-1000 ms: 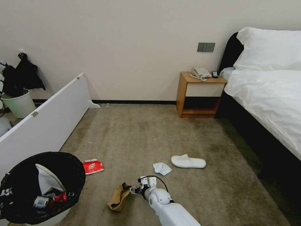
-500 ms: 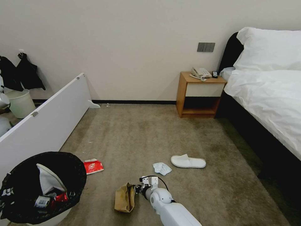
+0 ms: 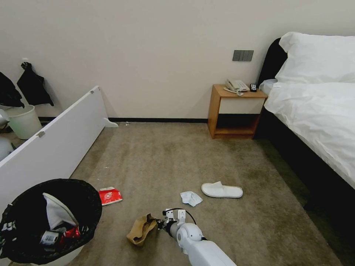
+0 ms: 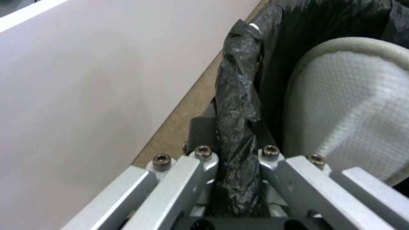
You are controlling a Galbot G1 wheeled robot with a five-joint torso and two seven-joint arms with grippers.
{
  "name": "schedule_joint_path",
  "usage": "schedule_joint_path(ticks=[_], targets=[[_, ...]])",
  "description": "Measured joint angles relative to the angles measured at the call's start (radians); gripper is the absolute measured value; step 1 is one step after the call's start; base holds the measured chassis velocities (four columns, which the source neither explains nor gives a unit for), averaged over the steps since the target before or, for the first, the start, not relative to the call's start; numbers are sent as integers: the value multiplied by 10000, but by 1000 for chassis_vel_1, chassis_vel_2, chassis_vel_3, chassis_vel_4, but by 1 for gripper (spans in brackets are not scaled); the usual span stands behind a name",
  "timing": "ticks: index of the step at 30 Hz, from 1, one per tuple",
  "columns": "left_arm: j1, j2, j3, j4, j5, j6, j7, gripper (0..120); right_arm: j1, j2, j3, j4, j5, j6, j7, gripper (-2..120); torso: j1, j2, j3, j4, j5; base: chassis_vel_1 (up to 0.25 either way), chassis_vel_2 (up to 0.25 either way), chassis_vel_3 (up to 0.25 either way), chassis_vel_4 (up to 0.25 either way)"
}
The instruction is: Pick up the trash bin, then pick up the garbage from the floor and place it into the trash bin.
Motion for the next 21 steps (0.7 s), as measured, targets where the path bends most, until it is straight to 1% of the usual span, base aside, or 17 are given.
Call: schedule_joint_path(ticks=[7, 12, 14, 15, 16, 17, 19, 21], targets=[[-20, -6, 10, 2, -2, 0, 0, 4, 2, 0, -5, 27, -24, 17, -92, 0, 0, 0, 0, 1, 0, 0, 0, 0, 0], [-44, 4, 24, 3, -2, 0, -5, 4, -158, -1, -118, 360, -176, 27, -107, 0, 0, 0, 0, 0, 0, 0, 0, 0, 0], [-59, 12, 39, 8, -2, 0, -11, 4, -358, 0, -370, 899, -275, 31, -80, 0, 0, 0, 0, 1, 0, 0, 0, 0, 0], [-59, 12, 39, 8, -2, 0, -11, 4, -358, 0, -370, 899, -275, 31, -80, 0, 0, 0, 0, 1, 0, 0, 0, 0, 0], [-62, 12, 60, 9, -1, 0, -11, 4, -452, -1, -501, 1326, -355, 41, -20, 0, 0, 0, 0, 1, 0, 0, 0, 0, 0], [-62, 12, 60, 9, -1, 0, -11, 4, -452, -1, -501, 1326, -355, 41, -20, 0, 0, 0, 0, 1, 0, 0, 0, 0, 0], [-22, 5, 151, 0, 11, 0, -12, 4, -469, -1, -607, 1915, -331, 8, 107, 0, 0, 0, 0, 1, 0, 0, 0, 0, 0], [-15, 5, 192, -11, 14, 0, -12, 4, -482, -1, -647, 2131, -313, -12, 154, 0, 0, 0, 0, 1, 0, 0, 0, 0, 0]])
